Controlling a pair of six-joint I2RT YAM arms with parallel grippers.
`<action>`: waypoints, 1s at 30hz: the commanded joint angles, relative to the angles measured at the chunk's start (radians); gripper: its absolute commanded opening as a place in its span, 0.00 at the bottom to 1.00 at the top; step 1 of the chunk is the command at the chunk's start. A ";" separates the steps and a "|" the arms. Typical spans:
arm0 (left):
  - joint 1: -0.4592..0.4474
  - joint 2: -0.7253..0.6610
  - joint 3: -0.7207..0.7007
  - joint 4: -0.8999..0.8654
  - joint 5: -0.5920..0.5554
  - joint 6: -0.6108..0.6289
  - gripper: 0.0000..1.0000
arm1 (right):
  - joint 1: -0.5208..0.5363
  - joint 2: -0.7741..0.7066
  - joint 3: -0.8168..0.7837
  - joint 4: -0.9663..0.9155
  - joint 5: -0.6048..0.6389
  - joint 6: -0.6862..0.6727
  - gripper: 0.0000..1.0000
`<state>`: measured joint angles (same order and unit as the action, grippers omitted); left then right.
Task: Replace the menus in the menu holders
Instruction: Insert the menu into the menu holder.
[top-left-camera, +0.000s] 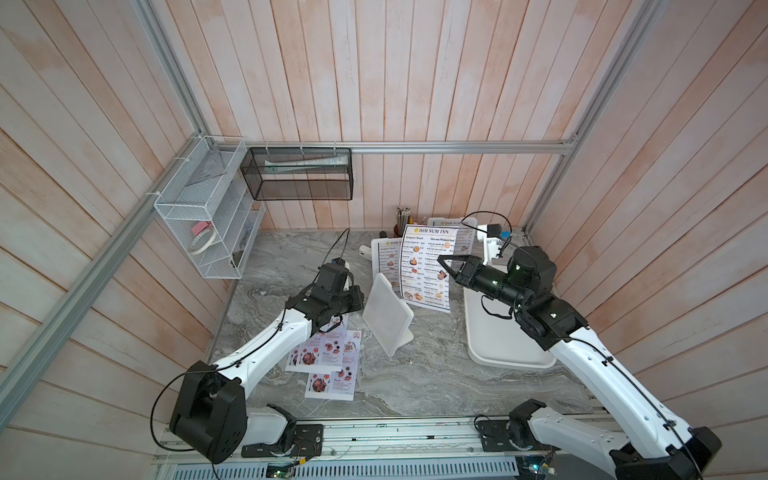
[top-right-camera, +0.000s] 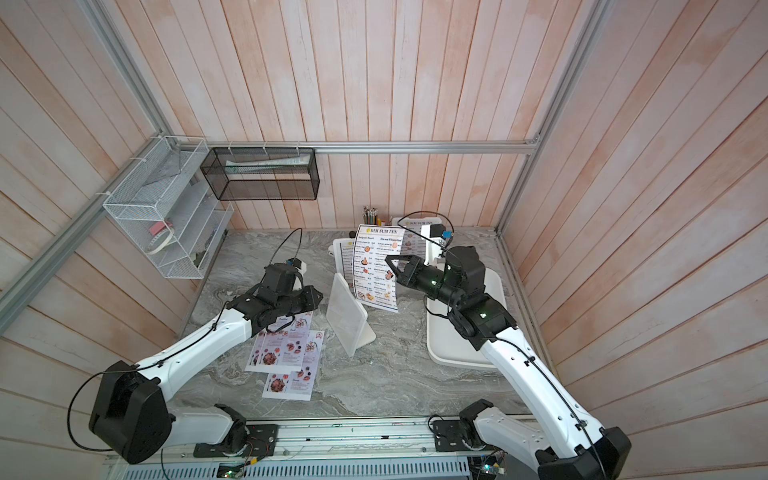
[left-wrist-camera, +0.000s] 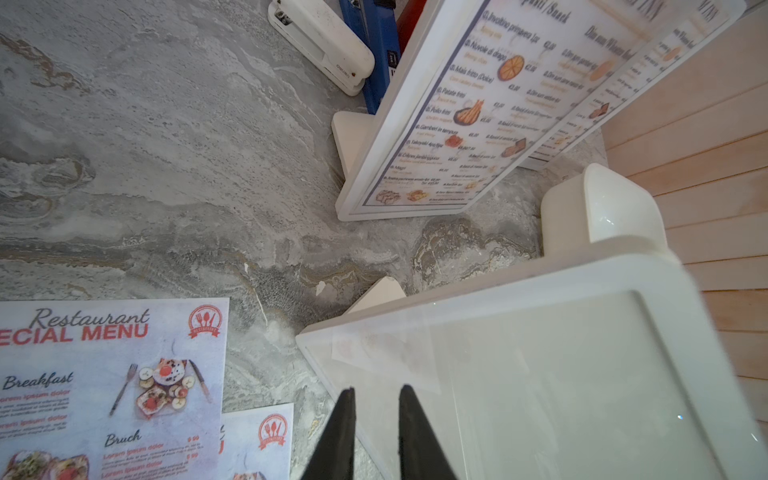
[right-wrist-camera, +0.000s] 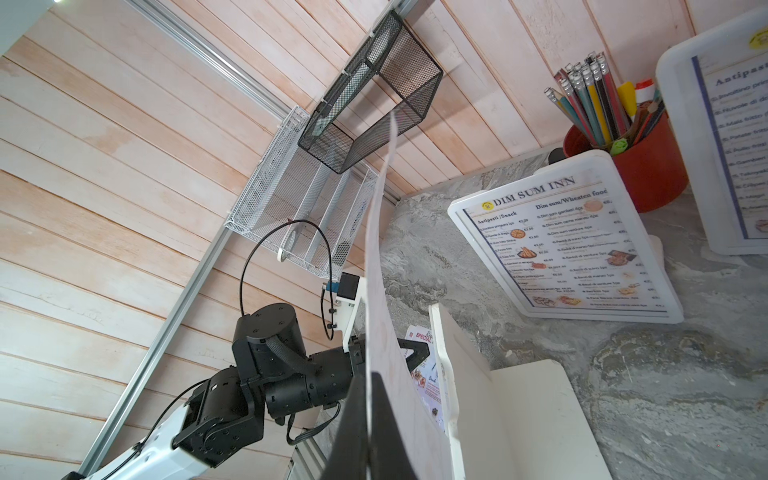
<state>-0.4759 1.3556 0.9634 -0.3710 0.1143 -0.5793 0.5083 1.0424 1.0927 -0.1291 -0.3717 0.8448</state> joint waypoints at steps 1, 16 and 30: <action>0.005 -0.001 -0.008 0.008 -0.011 0.005 0.22 | 0.005 -0.011 -0.001 -0.015 -0.014 0.006 0.00; 0.005 0.005 -0.004 0.007 -0.013 0.005 0.21 | 0.004 -0.002 -0.002 -0.027 -0.029 0.009 0.00; 0.006 0.005 -0.005 0.012 -0.011 0.002 0.21 | 0.004 -0.008 -0.012 -0.005 -0.050 0.028 0.00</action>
<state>-0.4759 1.3556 0.9634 -0.3710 0.1143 -0.5797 0.5083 1.0424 1.0920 -0.1390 -0.4019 0.8642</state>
